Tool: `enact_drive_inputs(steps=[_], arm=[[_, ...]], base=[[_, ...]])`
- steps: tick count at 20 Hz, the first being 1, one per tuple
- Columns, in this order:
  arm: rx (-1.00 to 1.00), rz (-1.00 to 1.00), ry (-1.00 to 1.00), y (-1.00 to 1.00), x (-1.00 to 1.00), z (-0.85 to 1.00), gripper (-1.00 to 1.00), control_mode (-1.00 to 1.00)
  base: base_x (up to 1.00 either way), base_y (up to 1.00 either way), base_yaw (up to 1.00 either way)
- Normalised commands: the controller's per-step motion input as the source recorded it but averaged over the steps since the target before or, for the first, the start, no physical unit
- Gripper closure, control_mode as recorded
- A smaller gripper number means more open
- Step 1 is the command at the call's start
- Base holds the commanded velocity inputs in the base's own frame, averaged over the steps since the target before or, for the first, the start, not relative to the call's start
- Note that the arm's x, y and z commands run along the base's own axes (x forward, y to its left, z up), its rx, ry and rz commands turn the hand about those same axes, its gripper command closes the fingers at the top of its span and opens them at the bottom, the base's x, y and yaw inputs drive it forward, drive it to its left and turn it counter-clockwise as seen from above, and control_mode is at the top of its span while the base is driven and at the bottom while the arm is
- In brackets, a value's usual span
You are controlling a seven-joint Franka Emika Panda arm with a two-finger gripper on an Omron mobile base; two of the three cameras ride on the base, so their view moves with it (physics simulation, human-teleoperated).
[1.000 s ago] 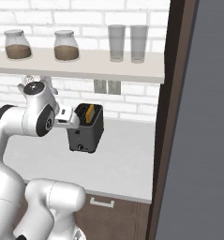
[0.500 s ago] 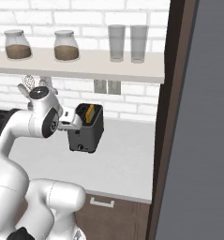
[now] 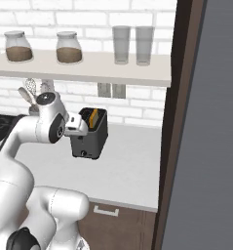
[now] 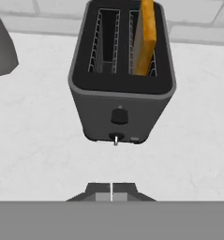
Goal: Start the toaster. Once the lever pops up, take the bread to the plate on the dining counter.
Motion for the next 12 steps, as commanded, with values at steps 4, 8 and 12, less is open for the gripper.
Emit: enact_drive_inputs(steps=[4,8,12], arm=[[0.0,0.0,0.0,0.0,0.01,-0.26,1.0,-1.0],[0.0,0.0,0.0,-0.01,0.19,-0.23,1.0,-1.0],[0.0,0.0,0.01,-0.04,0.24,-0.03,1.0,-1.0]], base=[[0.0,0.0,0.0],[0.0,0.0,0.0],[0.0,0.0,0.0]])
